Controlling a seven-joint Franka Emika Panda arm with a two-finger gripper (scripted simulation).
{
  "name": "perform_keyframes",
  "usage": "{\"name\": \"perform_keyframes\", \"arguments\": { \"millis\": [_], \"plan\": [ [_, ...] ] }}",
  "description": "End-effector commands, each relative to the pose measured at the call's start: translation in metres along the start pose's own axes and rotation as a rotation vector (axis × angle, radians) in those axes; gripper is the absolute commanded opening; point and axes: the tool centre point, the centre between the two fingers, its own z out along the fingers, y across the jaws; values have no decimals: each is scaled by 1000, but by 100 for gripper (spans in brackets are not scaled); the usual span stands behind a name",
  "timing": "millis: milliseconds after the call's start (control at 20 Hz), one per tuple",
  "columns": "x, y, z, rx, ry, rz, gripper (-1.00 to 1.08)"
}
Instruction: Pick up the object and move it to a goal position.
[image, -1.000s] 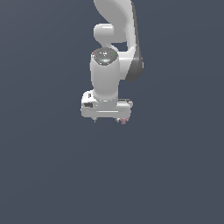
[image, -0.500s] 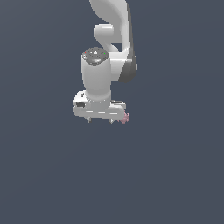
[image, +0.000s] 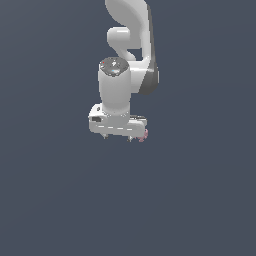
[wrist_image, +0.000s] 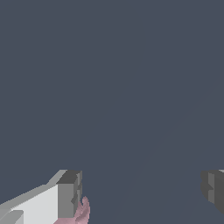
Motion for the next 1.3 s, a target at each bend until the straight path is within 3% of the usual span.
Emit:
{"name": "perform_keyframes", "arguments": {
  "millis": [0, 1250],
  "plan": [
    [-5, -6, 4, 2, -3, 25, 100],
    [-111, -86, 62, 10, -54, 487, 100]
  ]
}}
